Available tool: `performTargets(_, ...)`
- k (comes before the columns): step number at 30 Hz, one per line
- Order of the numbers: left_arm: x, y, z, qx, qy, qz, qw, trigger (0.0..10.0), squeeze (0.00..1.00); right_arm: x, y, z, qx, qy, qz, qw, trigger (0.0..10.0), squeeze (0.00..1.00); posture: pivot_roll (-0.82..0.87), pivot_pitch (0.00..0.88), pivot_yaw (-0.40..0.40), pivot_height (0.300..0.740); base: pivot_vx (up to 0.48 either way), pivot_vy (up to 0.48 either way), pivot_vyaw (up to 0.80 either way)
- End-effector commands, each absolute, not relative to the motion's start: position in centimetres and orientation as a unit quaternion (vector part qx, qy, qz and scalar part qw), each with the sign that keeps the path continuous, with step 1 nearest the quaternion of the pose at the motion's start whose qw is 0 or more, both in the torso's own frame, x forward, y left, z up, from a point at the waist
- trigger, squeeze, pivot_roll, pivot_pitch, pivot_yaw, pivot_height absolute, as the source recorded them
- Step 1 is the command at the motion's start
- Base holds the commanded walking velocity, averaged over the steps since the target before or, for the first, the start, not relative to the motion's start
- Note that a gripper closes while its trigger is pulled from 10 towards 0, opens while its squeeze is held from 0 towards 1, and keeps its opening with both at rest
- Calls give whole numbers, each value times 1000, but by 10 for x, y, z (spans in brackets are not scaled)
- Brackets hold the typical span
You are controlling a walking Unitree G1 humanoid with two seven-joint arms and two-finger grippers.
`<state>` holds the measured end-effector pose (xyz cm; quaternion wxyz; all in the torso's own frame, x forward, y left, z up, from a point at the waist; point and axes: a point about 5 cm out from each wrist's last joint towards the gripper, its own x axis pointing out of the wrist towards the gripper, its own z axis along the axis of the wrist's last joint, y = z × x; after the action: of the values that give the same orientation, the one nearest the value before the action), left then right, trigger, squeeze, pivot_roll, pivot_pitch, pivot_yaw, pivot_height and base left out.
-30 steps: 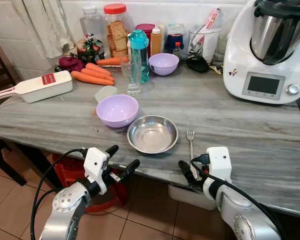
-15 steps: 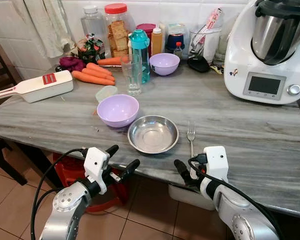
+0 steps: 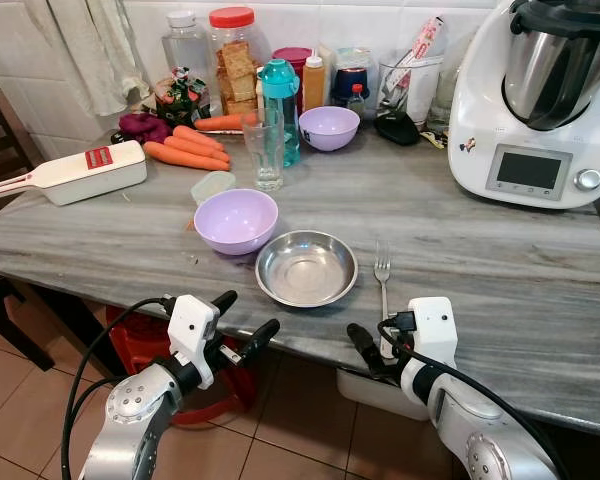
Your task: Setting the table
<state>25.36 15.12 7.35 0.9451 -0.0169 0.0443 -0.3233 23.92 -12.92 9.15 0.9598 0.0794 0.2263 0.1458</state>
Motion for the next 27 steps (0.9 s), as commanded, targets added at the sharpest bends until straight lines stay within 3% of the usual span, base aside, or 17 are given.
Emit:
performTargets(1, 256, 154, 75, -7, 43, -325, 945, 10000, 0, 238, -127, 93, 85, 226, 157, 958, 10000, 875, -116, 5, 62, 740, 0, 0, 0)
performTargets(11, 256, 153, 75, -8, 43, -326, 944, 10000, 0, 238, -120, 93, 87, 223, 185, 953, 10000, 784, -114, 1, 63, 740, 0, 0, 0)
performTargets(14, 256, 153, 75, -8, 44, -325, 945, 10000, 0, 239, -118, 93, 90, 222, 195, 951, 10000, 698, -110, 5, 63, 740, 0, 0, 0)
performTargets(27, 256, 155, 76, -7, 41, -320, 947, 10000, 0, 237, -128, 102, 93, 191, 176, 961, 10000, 663, -113, 10, 67, 740, 0, 0, 0)
